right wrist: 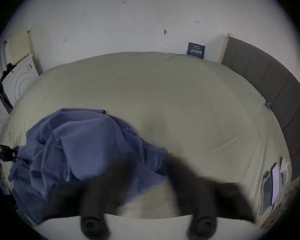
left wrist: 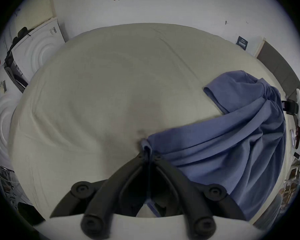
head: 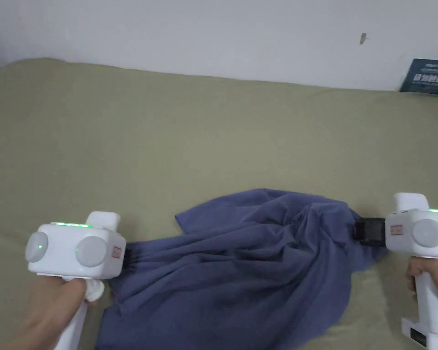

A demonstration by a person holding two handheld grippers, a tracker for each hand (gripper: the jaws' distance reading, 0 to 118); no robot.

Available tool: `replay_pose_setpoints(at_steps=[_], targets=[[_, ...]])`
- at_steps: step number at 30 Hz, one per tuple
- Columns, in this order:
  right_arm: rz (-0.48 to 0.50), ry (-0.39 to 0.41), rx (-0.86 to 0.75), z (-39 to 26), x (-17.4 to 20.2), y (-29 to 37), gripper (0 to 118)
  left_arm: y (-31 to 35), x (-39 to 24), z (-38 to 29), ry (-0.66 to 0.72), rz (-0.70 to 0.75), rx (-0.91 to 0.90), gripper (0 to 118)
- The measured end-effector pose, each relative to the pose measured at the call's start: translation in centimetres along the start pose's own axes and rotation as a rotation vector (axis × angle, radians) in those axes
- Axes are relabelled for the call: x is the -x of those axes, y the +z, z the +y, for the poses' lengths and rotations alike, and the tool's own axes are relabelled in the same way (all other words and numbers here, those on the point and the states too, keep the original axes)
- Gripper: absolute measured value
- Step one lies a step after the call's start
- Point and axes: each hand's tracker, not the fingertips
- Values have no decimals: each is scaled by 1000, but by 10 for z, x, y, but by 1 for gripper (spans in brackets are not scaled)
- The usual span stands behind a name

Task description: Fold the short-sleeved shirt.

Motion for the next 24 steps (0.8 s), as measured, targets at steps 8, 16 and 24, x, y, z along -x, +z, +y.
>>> replay_pose_setpoints(at_steps=[8, 16, 24], targets=[[12, -51, 40, -21, 1, -5, 7, -12, 8, 4, 6, -5, -5, 3], [-7, -35, -111, -5, -14, 73, 6, 32, 25, 16, 60, -38, -68, 3], [26, -84, -294, 28, -47, 203, 6, 165, 35, 52, 9, 69, -309, 3]])
